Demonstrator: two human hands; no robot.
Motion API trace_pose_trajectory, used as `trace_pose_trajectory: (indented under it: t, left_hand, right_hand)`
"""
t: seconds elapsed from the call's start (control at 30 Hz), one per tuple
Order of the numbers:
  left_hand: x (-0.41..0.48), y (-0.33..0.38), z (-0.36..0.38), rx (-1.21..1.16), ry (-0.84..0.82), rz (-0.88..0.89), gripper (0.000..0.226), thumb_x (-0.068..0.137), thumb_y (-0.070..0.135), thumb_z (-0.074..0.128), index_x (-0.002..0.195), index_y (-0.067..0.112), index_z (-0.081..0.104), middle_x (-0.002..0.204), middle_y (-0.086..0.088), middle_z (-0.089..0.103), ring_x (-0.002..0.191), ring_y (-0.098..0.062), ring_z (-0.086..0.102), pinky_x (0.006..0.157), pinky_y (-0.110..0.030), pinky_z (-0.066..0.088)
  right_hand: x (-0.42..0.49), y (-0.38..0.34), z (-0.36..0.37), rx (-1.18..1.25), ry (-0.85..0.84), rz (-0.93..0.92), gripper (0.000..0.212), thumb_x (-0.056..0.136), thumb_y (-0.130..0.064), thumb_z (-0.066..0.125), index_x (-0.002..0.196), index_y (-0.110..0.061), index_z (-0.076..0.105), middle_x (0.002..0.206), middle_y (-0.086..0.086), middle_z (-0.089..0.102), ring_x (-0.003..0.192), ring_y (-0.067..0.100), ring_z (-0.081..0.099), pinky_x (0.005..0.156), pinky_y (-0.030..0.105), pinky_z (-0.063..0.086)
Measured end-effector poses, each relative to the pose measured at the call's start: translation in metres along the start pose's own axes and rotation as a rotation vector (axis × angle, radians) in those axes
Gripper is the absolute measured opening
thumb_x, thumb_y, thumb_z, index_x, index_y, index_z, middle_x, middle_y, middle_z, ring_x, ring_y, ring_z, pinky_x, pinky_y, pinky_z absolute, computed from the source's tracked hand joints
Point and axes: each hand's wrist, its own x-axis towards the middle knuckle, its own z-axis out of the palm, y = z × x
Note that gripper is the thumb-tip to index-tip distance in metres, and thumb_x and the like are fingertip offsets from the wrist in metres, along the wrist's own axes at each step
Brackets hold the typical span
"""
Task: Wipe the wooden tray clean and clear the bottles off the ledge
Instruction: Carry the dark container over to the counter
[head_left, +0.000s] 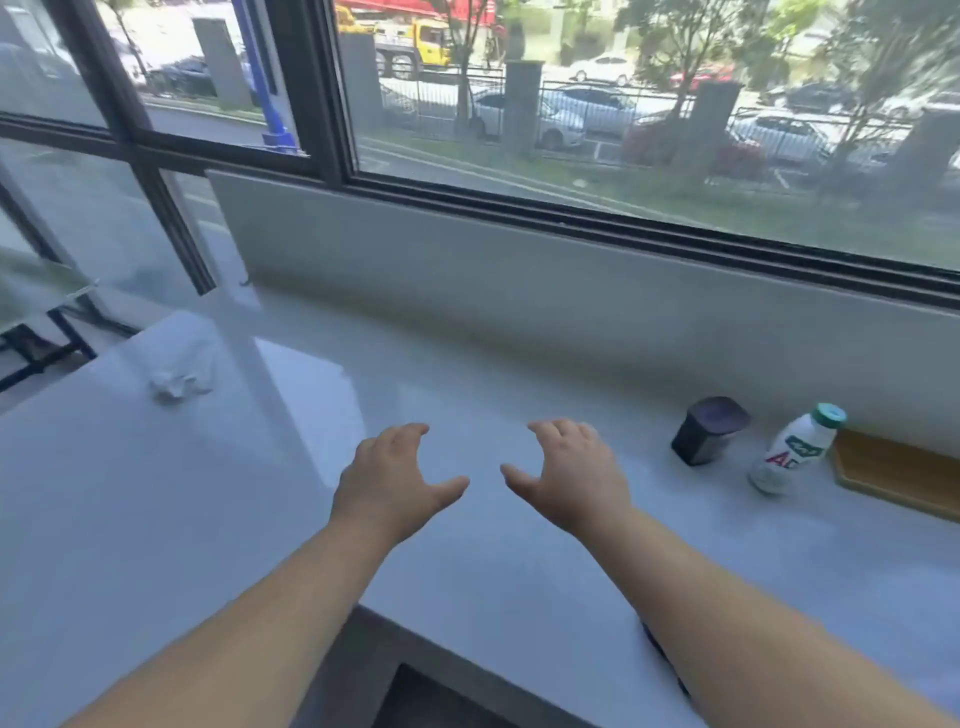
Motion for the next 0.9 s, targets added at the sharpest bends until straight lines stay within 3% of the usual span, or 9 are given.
trace_pose_trajectory:
  t: [0.23, 0.53, 0.67, 0.8, 0.9]
  left_hand:
    - [0.039, 0.156, 0.086, 0.004, -0.161, 0.222, 0.092, 0.077, 0.076, 0.063, 0.155, 0.033, 0.038, 0.158, 0.013, 0.042, 0.145, -0.017, 0.034, 0.109, -0.041, 0.044]
    - [0.105, 0.257, 0.172, 0.045, -0.323, 0.394, 0.093, 0.078, 0.076, 0.064, 0.156, 0.032, 0.037, 0.159, 0.01, 0.041, 0.145, -0.019, 0.036, 0.11, -0.043, 0.043]
    - [0.13, 0.296, 0.21, 0.088, -0.345, 0.398, 0.093, 0.079, 0.07, 0.069, 0.156, 0.032, 0.034, 0.16, 0.009, 0.039, 0.145, -0.02, 0.037, 0.107, -0.044, 0.045]
    - [0.158, 0.335, 0.25, 0.045, -0.31, 0.38, 0.093, 0.078, 0.063, 0.073, 0.155, 0.031, 0.033, 0.155, 0.005, 0.043, 0.138, -0.023, 0.043, 0.095, -0.039, 0.044]
    - [0.183, 0.357, 0.276, 0.013, -0.279, 0.336, 0.096, 0.075, 0.06, 0.076, 0.156, 0.027, 0.035, 0.156, -0.001, 0.043, 0.137, -0.028, 0.045, 0.1, -0.041, 0.044]
  right_hand:
    - [-0.031, 0.162, -0.036, 0.026, 0.037, 0.3, 0.074, 0.09, -0.067, 0.05, 0.149, -0.022, 0.046, 0.142, -0.002, 0.054, 0.129, 0.025, 0.044, 0.104, 0.039, 0.043]
    - [-0.046, 0.259, -0.036, 0.293, 0.082, 0.743, 0.061, 0.093, -0.056, 0.054, 0.147, -0.028, 0.047, 0.147, -0.002, 0.052, 0.135, 0.024, 0.043, 0.101, 0.044, 0.045]
    - [-0.033, 0.288, -0.014, 0.442, 0.065, 0.815, 0.057, 0.094, -0.053, 0.052, 0.146, -0.029, 0.049, 0.149, -0.001, 0.052, 0.134, 0.024, 0.048, 0.1, 0.043, 0.048]
    - [-0.006, 0.319, 0.011, 0.577, 0.005, 0.807, 0.051, 0.1, -0.044, 0.049, 0.148, -0.028, 0.048, 0.152, 0.003, 0.051, 0.133, 0.026, 0.051, 0.1, 0.039, 0.046]
    - [0.02, 0.343, 0.026, 0.643, -0.024, 0.795, 0.053, 0.101, -0.041, 0.048, 0.152, -0.026, 0.044, 0.155, 0.005, 0.049, 0.134, 0.028, 0.051, 0.104, 0.039, 0.044]
